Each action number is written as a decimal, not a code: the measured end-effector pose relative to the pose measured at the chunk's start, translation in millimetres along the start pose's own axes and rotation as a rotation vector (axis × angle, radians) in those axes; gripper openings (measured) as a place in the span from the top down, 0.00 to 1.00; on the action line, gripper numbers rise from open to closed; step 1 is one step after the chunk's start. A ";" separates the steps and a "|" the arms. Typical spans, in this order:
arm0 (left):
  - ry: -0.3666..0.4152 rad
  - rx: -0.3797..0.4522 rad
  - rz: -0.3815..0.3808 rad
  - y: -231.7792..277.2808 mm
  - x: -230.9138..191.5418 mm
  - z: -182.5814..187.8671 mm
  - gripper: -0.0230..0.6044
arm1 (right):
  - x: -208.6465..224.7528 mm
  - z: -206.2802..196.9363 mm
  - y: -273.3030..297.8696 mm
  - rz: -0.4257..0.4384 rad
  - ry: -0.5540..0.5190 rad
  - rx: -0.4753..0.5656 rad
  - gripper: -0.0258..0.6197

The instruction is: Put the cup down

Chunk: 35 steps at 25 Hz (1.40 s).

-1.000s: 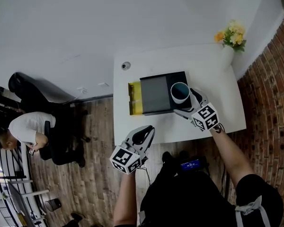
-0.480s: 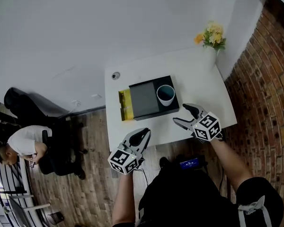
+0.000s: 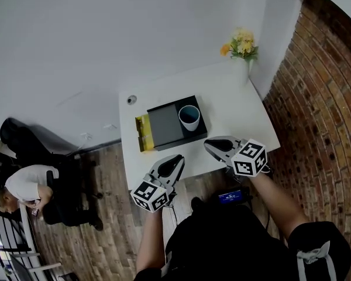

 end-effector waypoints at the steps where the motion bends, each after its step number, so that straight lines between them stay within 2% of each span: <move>1: -0.002 0.006 -0.005 1.3 2.2 1.2 0.93 | -3.5 1.4 -1.5 0.004 0.009 0.005 0.93; 8: -0.038 0.034 -0.017 2.7 15.5 1.5 0.93 | -19.4 0.5 -6.3 0.014 0.047 0.036 0.94; 14: -0.048 0.054 -0.023 0.0 19.5 1.7 0.93 | -24.8 -2.6 -0.2 0.022 0.025 0.018 0.94; 35: -0.053 0.044 -0.035 -1.5 11.5 2.2 0.93 | -23.9 -0.2 13.4 0.030 -0.007 -0.007 0.94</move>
Point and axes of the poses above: the fingertips, and each gripper's own axes: y forward along the fingers, x to its right, z out of its top, the point moved 9 cm from there along -y, backward along the fingers, and after that the axes turned 4 degrees about z, right-handed, at the moved point
